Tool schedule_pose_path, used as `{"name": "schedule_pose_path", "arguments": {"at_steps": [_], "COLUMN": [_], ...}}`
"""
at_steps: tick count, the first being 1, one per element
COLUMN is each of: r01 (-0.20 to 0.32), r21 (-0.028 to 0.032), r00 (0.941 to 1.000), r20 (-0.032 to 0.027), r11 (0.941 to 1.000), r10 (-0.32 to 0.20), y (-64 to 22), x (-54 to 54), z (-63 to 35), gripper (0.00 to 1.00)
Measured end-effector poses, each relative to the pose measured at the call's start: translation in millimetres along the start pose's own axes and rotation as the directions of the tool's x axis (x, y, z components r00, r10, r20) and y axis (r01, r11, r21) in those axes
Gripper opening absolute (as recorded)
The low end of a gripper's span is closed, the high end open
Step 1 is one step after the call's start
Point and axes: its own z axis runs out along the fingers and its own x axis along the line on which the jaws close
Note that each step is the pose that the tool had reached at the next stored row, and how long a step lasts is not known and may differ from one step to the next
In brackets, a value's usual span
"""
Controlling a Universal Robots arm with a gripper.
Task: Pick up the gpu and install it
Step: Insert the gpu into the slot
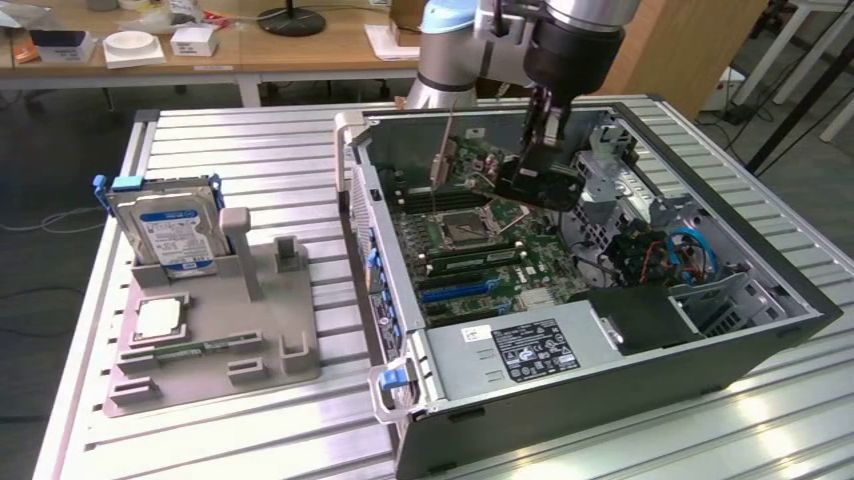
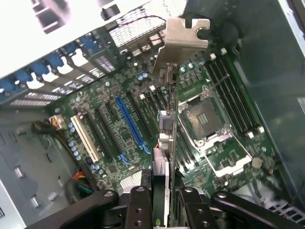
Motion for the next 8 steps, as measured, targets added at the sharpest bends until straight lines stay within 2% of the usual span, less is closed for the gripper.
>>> {"name": "schedule_pose_path", "arguments": {"at_steps": [4, 8], "r01": [0.072, 0.145], "r21": [-0.0001, -0.0004], "r00": [0.9974, 0.9894], "r20": [-0.0019, -0.0038], "r11": [0.9974, 0.9894], "r10": [-0.072, -0.145], "y": [0.0, -0.1], "x": [0.0, 0.0], "z": [0.9, 1.9], "gripper": [0.27, 0.27]}}
